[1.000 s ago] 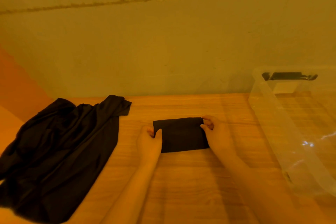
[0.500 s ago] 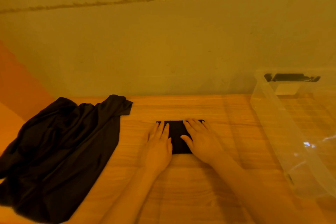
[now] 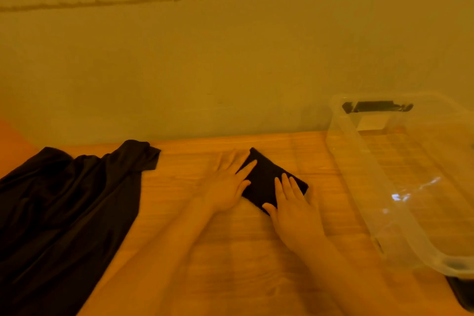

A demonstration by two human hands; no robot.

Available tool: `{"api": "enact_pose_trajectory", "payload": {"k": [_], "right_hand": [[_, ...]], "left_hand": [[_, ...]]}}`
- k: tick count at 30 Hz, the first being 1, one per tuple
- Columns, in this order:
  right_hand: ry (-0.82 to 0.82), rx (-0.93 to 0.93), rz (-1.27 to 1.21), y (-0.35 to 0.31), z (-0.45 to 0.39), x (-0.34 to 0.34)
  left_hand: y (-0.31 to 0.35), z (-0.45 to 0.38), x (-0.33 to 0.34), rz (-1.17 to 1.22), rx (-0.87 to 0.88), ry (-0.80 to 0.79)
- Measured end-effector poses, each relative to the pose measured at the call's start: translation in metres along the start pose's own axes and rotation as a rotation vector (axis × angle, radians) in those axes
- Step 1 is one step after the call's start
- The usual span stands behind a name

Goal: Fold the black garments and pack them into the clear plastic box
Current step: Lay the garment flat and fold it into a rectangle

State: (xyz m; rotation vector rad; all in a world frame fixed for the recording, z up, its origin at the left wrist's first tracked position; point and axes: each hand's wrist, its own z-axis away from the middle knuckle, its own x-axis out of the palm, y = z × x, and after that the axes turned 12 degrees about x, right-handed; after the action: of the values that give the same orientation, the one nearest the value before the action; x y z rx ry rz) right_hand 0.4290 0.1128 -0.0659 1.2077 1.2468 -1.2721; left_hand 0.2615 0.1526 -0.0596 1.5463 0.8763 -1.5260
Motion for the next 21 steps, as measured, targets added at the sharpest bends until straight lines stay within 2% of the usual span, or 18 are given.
{"api": "enact_pose_trajectory", "payload": {"k": [2, 5, 6, 8, 11, 15, 18, 21], "right_hand": [[-0.003, 0.008, -0.001, 0.009, 0.004, -0.002], [-0.031, -0.14, -0.008, 0.021, 0.01, 0.005], [-0.075, -0.17, -0.005, 0.025, 0.01, 0.009], [-0.102, -0.193, -0.057, 0.029, 0.006, 0.015], [-0.032, -0.116, -0.064, 0.032, -0.004, 0.013], [0.05, 0.006, -0.052, 0.049, -0.025, 0.014], [-0.055, 0.127, -0.067, 0.06, -0.029, 0.015], [-0.05, 0.148, -0.095, 0.063, -0.032, 0.016]], "left_hand": [[0.009, -0.022, -0.011, 0.042, -0.084, 0.076], [0.039, -0.018, -0.01, 0.403, -0.381, 0.245], [0.049, -0.01, -0.003, 0.498, -0.421, 0.254], [0.063, -0.002, 0.009, 0.496, -0.381, 0.185], [0.062, -0.02, 0.017, 0.324, -0.237, 0.058], [0.063, -0.061, 0.012, 0.221, -0.097, -0.066], [0.07, -0.081, 0.014, 0.156, -0.019, -0.131], [0.072, -0.09, 0.017, 0.129, 0.007, -0.139]]}}
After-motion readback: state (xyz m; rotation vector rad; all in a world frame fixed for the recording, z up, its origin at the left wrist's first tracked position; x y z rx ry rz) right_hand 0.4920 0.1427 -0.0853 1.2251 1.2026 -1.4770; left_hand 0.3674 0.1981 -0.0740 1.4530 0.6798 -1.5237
